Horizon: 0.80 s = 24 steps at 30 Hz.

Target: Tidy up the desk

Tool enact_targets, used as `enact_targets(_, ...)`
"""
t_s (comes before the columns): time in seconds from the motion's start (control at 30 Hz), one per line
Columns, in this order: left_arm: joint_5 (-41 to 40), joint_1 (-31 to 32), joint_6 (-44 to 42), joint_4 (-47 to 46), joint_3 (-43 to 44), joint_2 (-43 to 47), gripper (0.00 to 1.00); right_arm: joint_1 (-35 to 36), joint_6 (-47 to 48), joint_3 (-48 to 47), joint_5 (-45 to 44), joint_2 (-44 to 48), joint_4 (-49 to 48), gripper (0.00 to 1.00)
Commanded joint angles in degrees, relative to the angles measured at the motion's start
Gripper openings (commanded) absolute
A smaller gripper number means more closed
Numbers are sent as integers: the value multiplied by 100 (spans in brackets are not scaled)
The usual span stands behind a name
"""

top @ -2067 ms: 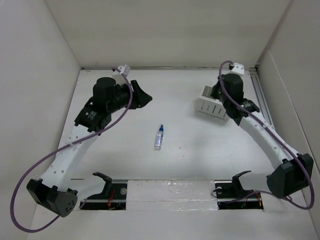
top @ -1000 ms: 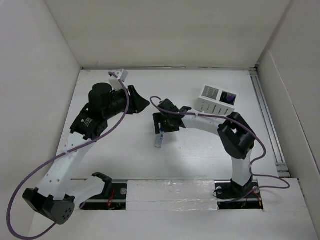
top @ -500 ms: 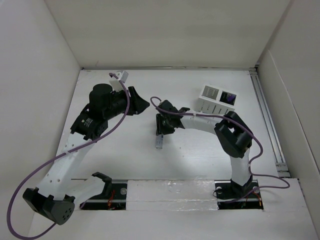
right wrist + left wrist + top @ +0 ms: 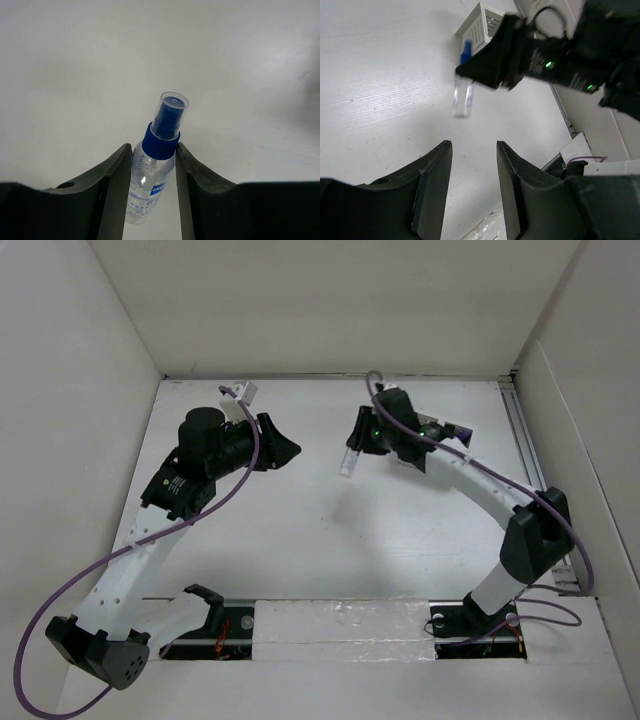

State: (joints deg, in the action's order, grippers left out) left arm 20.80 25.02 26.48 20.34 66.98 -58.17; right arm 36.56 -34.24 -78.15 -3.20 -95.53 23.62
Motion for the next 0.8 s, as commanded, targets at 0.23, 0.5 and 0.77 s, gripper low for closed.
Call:
enact_targets(0.23,153,-23,173,-338,104,8,37,-1844,1077,-736,-1164,711,-235,16)
enact_targets(0.5,118,-23,235,-373,271,-98,37,-2459,1464,-1070,-1956,228,-357,17)
enact_targets(0.77,-49,-23,314,-355,307,-80,37,-2583,1648,-1246,-2044,-150,-551,19)
